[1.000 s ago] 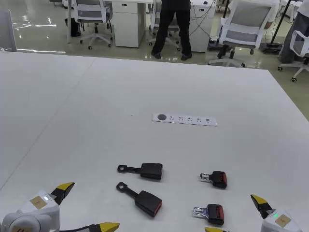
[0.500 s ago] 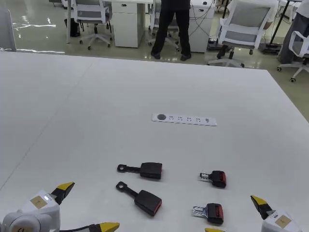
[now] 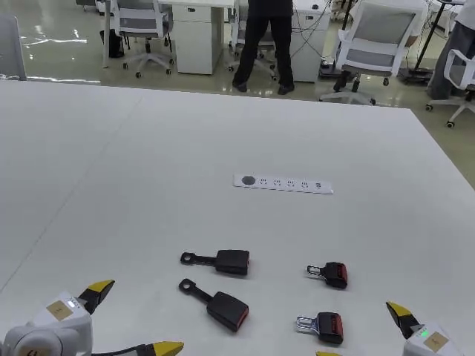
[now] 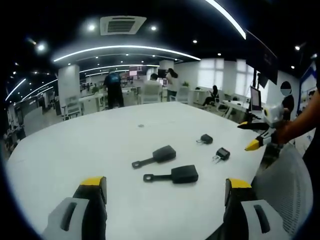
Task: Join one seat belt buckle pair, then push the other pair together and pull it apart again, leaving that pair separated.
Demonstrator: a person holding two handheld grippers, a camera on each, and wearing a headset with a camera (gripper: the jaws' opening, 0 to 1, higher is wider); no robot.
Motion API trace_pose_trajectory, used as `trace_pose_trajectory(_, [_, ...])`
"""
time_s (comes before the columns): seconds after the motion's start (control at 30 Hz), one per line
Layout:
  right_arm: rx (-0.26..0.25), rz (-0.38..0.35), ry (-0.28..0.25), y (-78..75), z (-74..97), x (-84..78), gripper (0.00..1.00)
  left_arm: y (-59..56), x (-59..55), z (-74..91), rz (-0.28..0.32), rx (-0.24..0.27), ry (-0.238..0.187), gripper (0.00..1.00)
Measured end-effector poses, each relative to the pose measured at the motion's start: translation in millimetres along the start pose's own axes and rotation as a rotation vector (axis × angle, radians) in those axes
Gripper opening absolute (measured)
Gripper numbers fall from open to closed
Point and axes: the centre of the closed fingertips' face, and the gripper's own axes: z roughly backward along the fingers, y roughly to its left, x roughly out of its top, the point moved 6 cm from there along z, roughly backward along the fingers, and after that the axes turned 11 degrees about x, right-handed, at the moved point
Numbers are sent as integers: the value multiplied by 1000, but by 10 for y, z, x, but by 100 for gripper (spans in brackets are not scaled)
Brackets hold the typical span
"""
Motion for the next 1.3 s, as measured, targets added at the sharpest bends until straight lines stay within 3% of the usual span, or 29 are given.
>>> trace_pose_trajectory(1.3, [4,-9,17,-8,31,-65,96,-9,-7,-10,-2,-1,9,100])
